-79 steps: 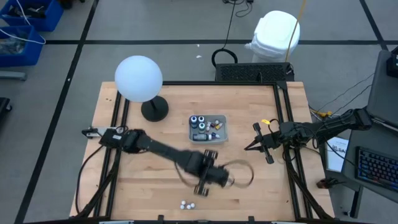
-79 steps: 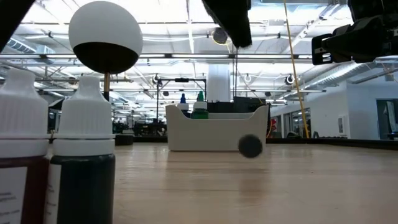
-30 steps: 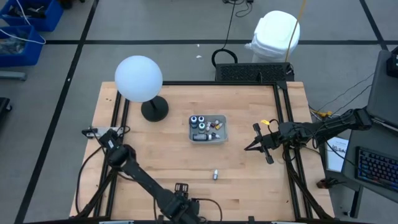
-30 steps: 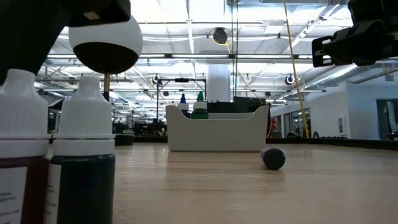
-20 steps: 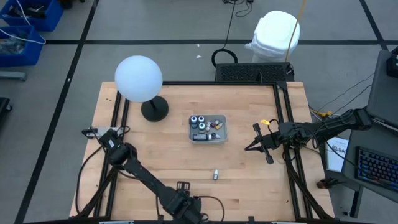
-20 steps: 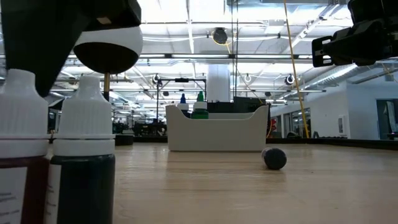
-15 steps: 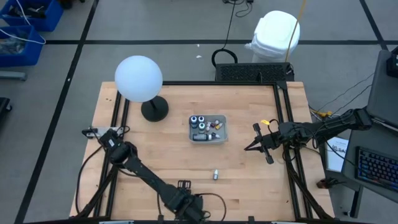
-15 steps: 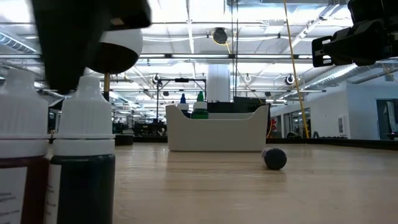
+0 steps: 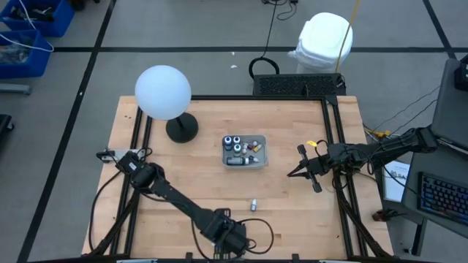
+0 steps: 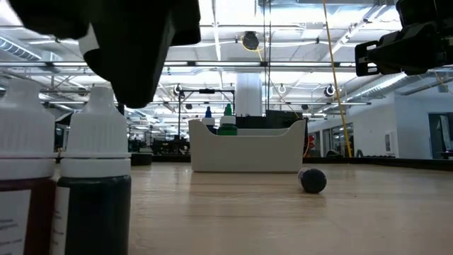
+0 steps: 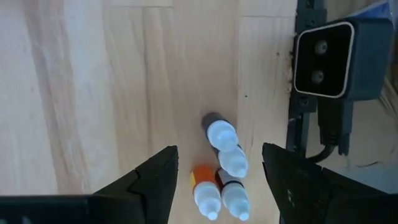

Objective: Pick & Place food coloring
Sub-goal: Put the left small purple food coloring bottle into the gray bin

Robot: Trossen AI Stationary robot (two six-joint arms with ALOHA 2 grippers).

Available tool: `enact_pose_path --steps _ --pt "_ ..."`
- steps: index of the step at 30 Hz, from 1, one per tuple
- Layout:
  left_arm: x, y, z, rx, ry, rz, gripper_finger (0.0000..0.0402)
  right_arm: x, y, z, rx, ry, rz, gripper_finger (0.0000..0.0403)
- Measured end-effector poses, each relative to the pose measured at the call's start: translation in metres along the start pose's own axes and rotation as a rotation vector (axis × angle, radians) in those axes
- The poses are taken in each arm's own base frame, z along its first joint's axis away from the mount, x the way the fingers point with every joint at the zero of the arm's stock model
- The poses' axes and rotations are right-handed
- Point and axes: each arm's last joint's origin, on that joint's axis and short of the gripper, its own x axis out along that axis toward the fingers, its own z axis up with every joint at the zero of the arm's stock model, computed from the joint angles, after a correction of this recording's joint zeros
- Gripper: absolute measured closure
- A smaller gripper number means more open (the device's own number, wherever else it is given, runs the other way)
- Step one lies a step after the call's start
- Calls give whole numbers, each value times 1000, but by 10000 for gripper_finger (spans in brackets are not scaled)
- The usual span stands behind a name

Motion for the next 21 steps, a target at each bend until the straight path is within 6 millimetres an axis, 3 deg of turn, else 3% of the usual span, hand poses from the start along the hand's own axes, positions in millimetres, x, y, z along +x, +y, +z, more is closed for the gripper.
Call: enact_pose_path --steps 21 --pt "20 -3 6 32 -27 -17 165 0 0 0 -1 0 0 403"
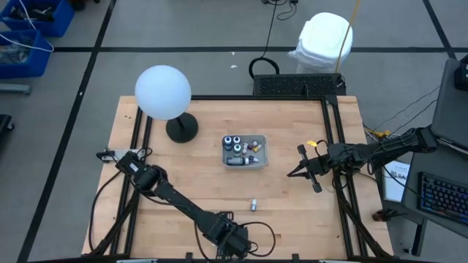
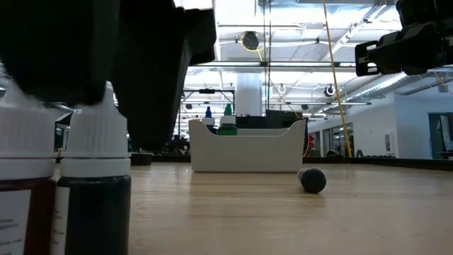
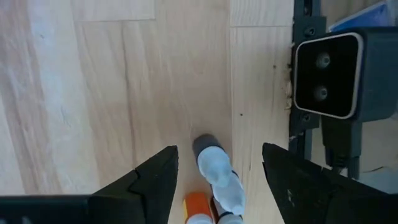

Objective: Pick & Place food coloring
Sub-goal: Put the left small purple food coloring bottle into the gray bin

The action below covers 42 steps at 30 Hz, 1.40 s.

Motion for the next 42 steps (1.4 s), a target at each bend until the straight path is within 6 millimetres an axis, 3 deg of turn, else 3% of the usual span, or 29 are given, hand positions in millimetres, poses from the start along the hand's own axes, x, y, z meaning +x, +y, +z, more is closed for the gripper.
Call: enact_pose_path --steps 11,22,42 --pt "1 -1 -1 20 5 2 169 0 0 0 0 0 0 403" --pt "1 -2 -2 38 5 3 257 0 0 0 0 0 0 403" --pt "1 -4 -3 130 -7 22 353 0 0 0 0 0 0 403"
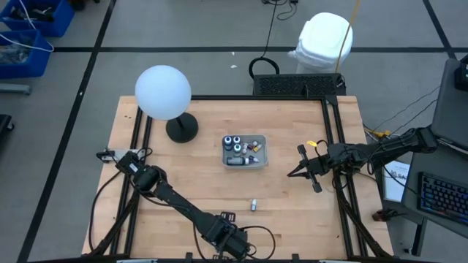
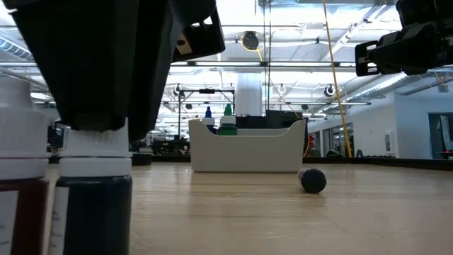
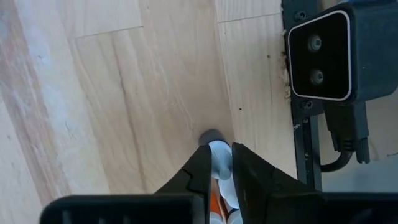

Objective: Pick & Place food coloring
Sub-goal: Put the left small purple food coloring bottle into the gray bin

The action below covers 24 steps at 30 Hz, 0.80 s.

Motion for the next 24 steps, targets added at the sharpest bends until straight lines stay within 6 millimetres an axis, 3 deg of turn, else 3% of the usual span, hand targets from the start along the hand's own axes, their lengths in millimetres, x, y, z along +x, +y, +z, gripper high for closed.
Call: enact_pose_path --steps 7,13,19,24 --pt "0 3 2 64 -12 19 353 0 0 0 -4 0 0 403" --pt "-8 19 10 95 -22 33 354 0 0 0 -4 1 0 403" --pt "-41 40 30 208 -68 72 356 0 0 0 -4 0 0 403" --pt "-85 82 41 273 -61 293 352 0 0 0 -9 1 0 403"
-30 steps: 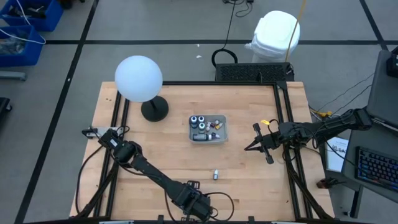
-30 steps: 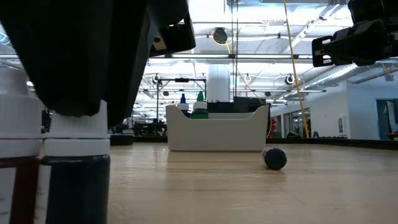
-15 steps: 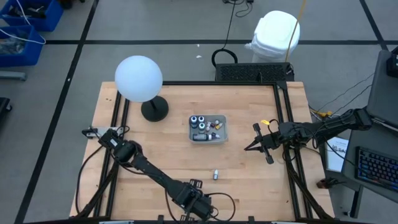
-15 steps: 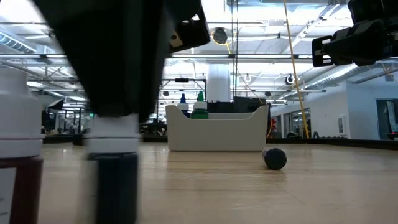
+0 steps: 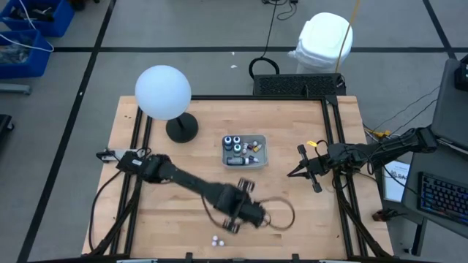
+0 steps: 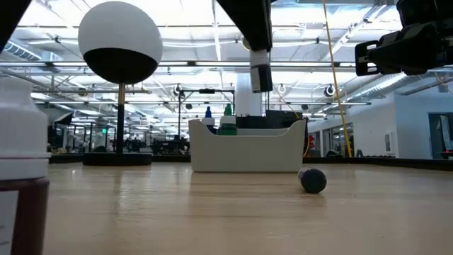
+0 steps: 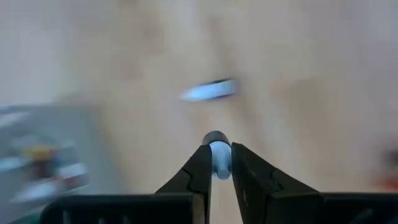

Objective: Pick & Place food coloring
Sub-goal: Put the left small purple food coloring bottle into the gray bin

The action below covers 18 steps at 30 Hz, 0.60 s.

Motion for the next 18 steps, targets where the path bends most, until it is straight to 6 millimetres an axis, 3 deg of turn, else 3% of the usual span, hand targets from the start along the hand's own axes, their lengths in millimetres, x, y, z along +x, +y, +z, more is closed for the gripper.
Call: enact_pose_path --steps 5,12,15,18 --pt "-15 76 -12 -34 -4 124 355 0 0 0 -9 0 0 403" --pt "1 177 -36 -156 -18 135 349 0 0 -1 -12 6 1 403" --pt "13 205 -46 -209 -60 99 349 0 0 -1 -17 7 1 403" --pt "27 217 -55 -216 -54 63 356 0 0 -1 -32 12 3 403"
